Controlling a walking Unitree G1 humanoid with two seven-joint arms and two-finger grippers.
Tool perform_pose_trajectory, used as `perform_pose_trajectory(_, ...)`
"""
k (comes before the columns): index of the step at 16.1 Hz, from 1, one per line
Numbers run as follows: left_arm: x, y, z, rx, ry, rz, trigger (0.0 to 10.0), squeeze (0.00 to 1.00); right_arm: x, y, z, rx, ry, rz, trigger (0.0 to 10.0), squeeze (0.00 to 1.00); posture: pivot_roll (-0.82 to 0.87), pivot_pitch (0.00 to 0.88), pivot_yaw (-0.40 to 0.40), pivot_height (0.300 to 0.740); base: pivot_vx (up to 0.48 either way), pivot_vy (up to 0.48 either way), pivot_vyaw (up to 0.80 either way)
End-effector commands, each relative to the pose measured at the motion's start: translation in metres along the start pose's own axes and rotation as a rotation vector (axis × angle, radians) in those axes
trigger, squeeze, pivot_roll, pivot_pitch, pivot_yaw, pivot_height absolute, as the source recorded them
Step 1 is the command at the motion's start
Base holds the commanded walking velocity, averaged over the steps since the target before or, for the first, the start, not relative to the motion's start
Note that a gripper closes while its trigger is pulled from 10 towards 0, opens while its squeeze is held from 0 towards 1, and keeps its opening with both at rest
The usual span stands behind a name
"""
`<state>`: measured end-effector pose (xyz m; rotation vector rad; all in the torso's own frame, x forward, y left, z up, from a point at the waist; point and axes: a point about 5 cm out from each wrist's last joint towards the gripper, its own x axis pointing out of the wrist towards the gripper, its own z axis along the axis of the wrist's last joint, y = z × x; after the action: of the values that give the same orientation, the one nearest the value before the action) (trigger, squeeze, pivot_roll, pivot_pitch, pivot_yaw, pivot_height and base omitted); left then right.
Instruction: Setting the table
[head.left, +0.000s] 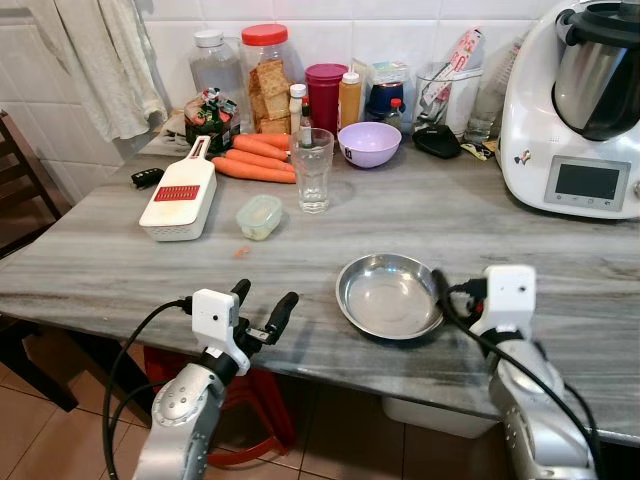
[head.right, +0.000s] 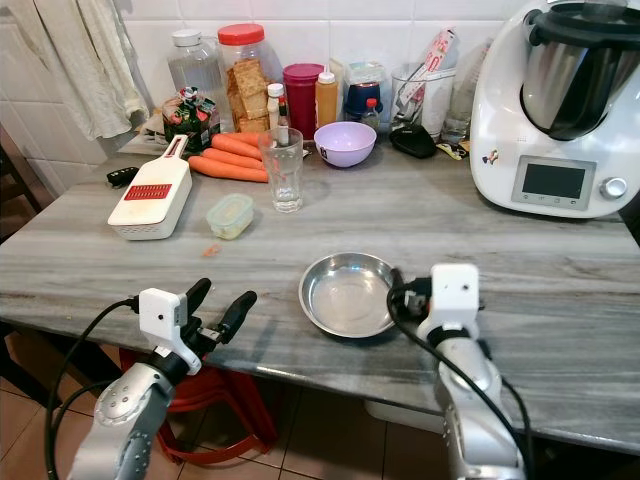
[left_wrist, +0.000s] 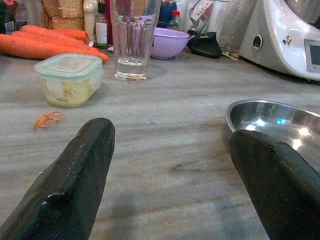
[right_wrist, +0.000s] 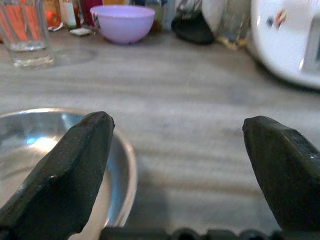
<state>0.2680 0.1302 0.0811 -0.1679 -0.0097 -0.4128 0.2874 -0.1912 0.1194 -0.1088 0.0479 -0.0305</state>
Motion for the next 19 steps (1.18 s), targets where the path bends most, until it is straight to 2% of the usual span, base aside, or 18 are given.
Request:
perform_pose_trajectory(1,0.001,0.003,0.001,0.018,-0.002,0.018,10.0,0.0,0.002,0.0,0.006,-0.021,-0.029,0.001,10.0,1.0,-0.18,0.0,0.083,0.74,0.0,0.0,0.0)
perform_pose_trajectory(4,0.003,0.0,0.003,0.019,-0.014,0.036,10.0,0.0,0.002,-0.003,0.007,-0.045,-0.047,-0.005,10.0,1.0,-0.18,0.0,0.08,0.74,0.0,0.0,0.0)
perform_pose_trajectory(7,-0.003,0.013,-0.002,0.046,-0.007,0.112,10.0,0.0,0.006,0.001,0.003,-0.049,-0.05,-0.007,10.0,1.0,-0.14,0.0,0.059,0.74,0.0,0.0,0.0)
perform_pose_trajectory(9,-0.001,0.011,0.002,0.041,-0.018,0.124,10.0,0.0,0.006,0.004,0.003,-0.047,-0.058,0.003,10.0,1.0,-0.13,0.0,0.064,0.74,0.0,0.0,0.0)
perform_pose_trajectory(11,-0.001,0.013,-0.002,0.092,0.022,0.152,10.0,0.0,0.004,0.005,0.001,-0.022,-0.054,-0.013,10.0,1.0,-0.12,0.0,0.063,0.74,0.0,0.0,0.0)
perform_pose_trajectory(13,-0.004,0.02,-0.005,0.089,0.059,0.212,10.0,0.0,0.0,0.006,-0.003,0.006,-0.051,-0.039,10.0,1.0,-0.11,0.0,0.061,0.74,0.0,0.0,0.0)
perform_pose_trajectory(14,-0.006,0.024,-0.005,0.105,0.056,0.234,10.0,0.0,-0.004,0.006,0.0,0.033,-0.069,-0.045,10.0,0.89,-0.11,0.0,0.062,0.74,0.0,0.0,0.0)
perform_pose_trajectory(16,-0.005,0.024,-0.005,0.11,0.055,0.231,10.0,0.0,-0.007,0.007,0.004,0.041,-0.092,-0.041,10.0,0.0,-0.11,0.0,0.062,0.74,0.0,0.0,0.0)
perform_pose_trajectory(18,-0.002,0.024,-0.004,0.121,0.058,0.238,10.0,0.0,-0.01,0.009,0.007,-0.017,-0.116,-0.012,10.0,0.0,-0.12,0.0,0.062,0.74,0.0,0.0,0.0)
perform_pose_trajectory(19,0.0,0.024,-0.004,0.134,0.06,0.241,10.0,0.0,-0.011,0.009,0.006,0.008,-0.106,-0.023,10.0,0.0,-0.12,0.0,0.061,0.74,0.0,0.0,-0.54)
